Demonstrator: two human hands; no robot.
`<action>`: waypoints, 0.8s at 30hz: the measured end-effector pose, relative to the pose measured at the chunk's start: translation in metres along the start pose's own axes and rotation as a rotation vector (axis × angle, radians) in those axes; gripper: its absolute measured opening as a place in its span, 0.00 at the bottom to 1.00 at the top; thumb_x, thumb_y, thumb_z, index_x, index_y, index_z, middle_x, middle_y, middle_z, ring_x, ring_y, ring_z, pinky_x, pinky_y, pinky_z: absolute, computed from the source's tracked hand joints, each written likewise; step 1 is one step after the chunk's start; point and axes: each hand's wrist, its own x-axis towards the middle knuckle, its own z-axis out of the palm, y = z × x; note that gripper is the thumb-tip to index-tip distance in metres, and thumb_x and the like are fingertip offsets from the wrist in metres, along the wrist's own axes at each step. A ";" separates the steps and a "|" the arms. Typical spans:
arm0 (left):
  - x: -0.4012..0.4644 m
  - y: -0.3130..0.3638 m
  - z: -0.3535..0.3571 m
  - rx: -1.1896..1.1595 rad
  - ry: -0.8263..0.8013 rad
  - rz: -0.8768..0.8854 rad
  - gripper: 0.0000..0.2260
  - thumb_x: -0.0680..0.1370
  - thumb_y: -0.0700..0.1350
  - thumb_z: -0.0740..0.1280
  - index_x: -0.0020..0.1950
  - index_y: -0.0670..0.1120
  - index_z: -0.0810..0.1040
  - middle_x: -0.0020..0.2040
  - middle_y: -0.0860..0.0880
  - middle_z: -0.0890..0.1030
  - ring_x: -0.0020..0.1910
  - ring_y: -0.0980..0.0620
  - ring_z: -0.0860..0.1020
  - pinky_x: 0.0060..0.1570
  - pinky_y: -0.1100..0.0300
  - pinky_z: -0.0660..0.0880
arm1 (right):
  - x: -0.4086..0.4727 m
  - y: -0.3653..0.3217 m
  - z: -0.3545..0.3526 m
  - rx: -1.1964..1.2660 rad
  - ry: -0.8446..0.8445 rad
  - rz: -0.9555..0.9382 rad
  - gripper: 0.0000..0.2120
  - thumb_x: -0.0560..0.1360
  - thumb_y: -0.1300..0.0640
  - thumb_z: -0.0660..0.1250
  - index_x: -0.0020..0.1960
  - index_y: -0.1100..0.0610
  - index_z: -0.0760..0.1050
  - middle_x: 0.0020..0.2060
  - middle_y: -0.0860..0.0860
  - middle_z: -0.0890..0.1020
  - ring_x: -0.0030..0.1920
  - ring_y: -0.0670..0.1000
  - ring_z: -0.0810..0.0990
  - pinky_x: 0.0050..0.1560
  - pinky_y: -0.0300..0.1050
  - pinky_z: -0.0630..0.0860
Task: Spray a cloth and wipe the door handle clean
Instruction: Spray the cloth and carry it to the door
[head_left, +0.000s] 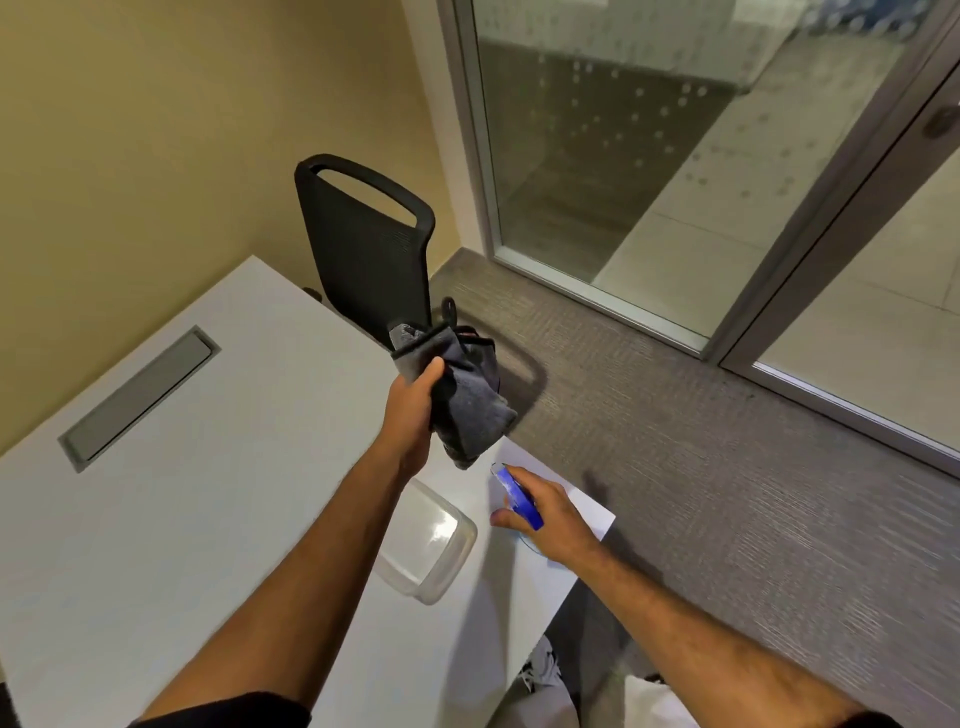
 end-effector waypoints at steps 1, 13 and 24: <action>0.001 0.000 0.001 -0.002 -0.004 0.000 0.16 0.83 0.52 0.65 0.71 0.53 0.72 0.59 0.55 0.79 0.57 0.55 0.79 0.55 0.57 0.77 | 0.000 0.001 0.000 -0.008 -0.003 -0.003 0.29 0.71 0.51 0.78 0.69 0.51 0.73 0.53 0.46 0.81 0.52 0.44 0.80 0.54 0.33 0.78; -0.003 0.028 0.080 -0.023 -0.092 0.032 0.10 0.83 0.50 0.66 0.64 0.56 0.76 0.63 0.51 0.80 0.62 0.50 0.78 0.64 0.48 0.76 | -0.013 -0.010 -0.099 -0.391 -0.242 0.167 0.29 0.75 0.50 0.72 0.74 0.50 0.69 0.66 0.50 0.77 0.65 0.48 0.75 0.64 0.42 0.73; -0.067 0.069 0.266 -0.283 -0.171 0.050 0.10 0.80 0.42 0.71 0.61 0.46 0.80 0.51 0.46 0.88 0.48 0.51 0.87 0.41 0.57 0.83 | -0.052 -0.108 -0.300 0.275 0.470 0.091 0.23 0.75 0.48 0.73 0.66 0.50 0.69 0.51 0.53 0.82 0.49 0.54 0.84 0.45 0.55 0.83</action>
